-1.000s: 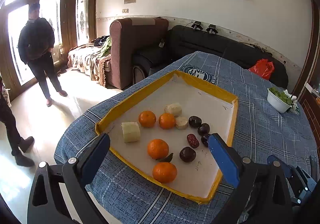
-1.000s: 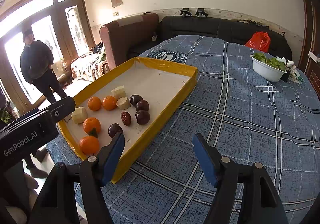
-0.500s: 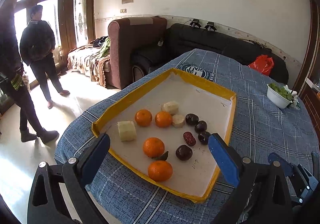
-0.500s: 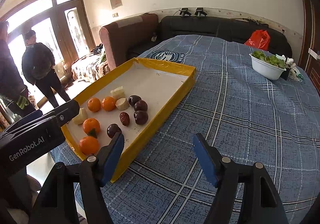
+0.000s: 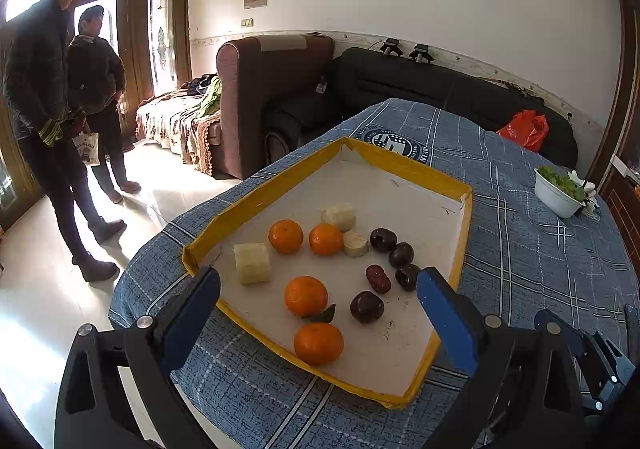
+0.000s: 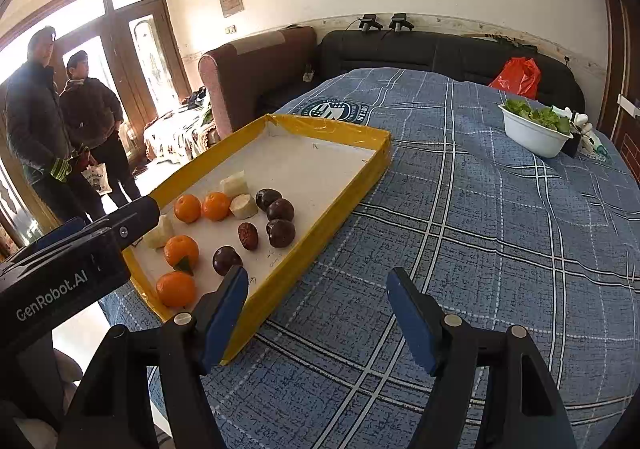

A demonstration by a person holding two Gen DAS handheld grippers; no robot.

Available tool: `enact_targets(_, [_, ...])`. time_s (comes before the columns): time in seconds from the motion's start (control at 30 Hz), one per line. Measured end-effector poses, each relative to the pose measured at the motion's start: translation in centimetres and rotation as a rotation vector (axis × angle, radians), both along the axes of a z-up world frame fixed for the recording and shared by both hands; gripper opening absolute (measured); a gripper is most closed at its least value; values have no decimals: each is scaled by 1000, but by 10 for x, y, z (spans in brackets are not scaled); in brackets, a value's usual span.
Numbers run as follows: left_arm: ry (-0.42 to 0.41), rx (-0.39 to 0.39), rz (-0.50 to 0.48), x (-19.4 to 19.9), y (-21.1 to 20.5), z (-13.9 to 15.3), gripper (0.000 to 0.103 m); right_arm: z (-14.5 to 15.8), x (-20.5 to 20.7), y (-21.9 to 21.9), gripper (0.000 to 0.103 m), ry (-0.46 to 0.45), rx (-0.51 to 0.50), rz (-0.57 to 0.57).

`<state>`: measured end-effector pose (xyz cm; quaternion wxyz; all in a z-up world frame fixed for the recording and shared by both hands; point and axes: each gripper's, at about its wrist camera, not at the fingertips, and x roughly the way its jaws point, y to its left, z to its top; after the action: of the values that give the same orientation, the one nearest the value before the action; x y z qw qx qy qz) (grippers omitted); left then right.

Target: Organize fruits

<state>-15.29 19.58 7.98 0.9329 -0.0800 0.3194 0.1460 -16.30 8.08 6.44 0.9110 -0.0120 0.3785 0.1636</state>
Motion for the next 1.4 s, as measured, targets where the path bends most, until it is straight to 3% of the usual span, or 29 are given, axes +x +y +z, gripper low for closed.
enact_targets(0.57, [-3, -1, 2, 1, 0, 0, 99, -3, 0, 1, 77, 11, -2, 3])
enact_targets(1.4, [-122, 21, 71, -10, 13, 13, 99, -7, 4, 8, 77, 24, 10, 15])
